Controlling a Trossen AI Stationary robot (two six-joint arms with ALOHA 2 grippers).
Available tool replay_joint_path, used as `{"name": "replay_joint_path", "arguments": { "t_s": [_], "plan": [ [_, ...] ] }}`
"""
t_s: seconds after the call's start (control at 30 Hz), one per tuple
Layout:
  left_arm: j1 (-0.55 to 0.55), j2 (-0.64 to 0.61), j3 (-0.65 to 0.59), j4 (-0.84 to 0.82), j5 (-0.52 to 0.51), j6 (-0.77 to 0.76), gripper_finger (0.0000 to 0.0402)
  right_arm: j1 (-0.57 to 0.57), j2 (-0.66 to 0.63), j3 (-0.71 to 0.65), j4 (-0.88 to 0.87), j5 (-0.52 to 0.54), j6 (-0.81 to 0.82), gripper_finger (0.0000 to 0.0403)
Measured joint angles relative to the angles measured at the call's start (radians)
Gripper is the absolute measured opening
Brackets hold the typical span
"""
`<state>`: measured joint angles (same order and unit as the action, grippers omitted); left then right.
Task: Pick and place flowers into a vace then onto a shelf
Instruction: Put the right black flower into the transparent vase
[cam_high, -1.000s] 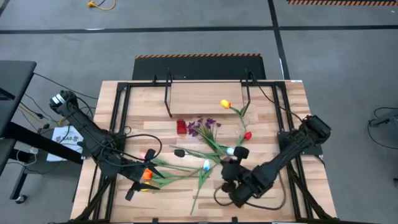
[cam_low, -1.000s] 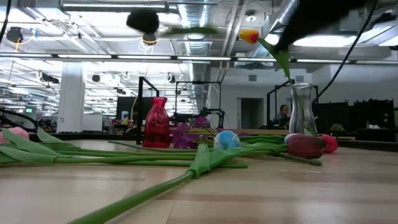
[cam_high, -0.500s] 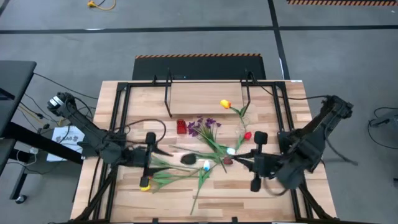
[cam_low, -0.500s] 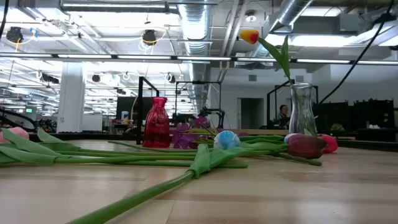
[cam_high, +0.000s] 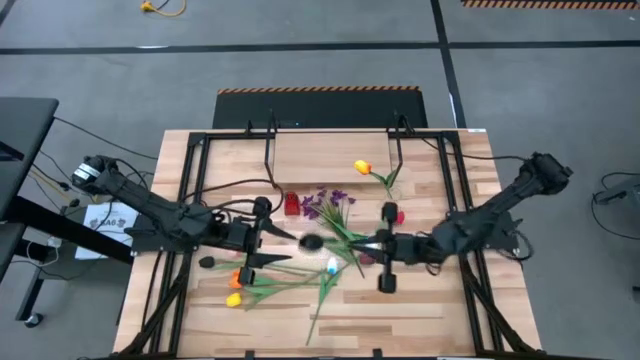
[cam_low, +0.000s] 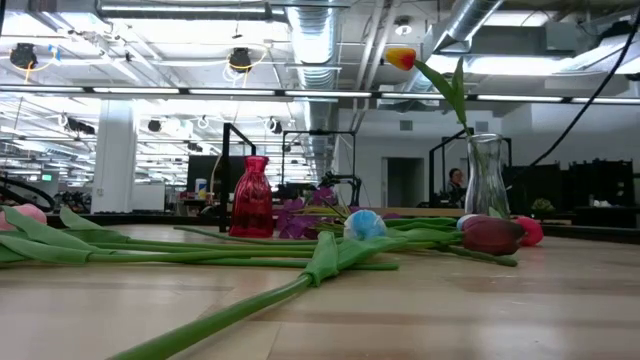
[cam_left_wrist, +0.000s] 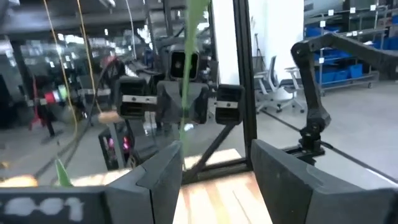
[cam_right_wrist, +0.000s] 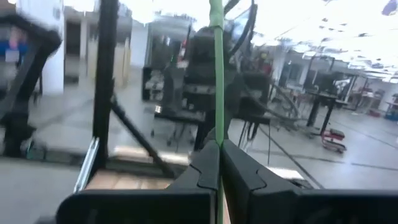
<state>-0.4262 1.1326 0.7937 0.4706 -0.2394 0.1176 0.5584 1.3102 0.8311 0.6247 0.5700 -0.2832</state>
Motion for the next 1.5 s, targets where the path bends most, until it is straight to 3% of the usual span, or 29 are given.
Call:
{"name": "replay_joint_path", "arguments": {
  "t_s": [0.17, 0.33, 0.5, 0.77, 1.03, 1.5],
  "plan": [
    [0.005, 0.000, 0.000, -0.050, -0.040, -0.075, 0.0182, -0.052, 0.135, -0.085, 0.345, -0.077, 0.012, 0.0000],
    [0.005, 0.000, 0.000, -0.058, -0.118, -0.096, 0.0182, -0.055, 0.300, -0.087, 0.553, -0.100, 0.011, 0.0000],
    [0.014, 0.045, 0.000, -0.042, -0.122, -0.124, 0.0183, -0.068, 0.411, -0.087, 0.721, -0.112, -0.029, 0.0000],
    [0.025, 0.141, 0.001, 0.120, -0.132, -0.128, 0.0183, -0.133, 0.411, -0.087, 0.715, -0.172, 0.013, 0.0000],
    [0.055, 0.146, 0.001, 0.166, -0.132, -0.124, 0.0183, -0.168, 0.412, -0.086, 0.688, -0.180, 0.030, 0.0000],
    [0.111, 0.145, 0.001, 0.234, -0.007, -0.164, 0.0182, -0.188, 0.413, -0.086, 0.649, -0.181, 0.048, 0.0000]
  ]
}}
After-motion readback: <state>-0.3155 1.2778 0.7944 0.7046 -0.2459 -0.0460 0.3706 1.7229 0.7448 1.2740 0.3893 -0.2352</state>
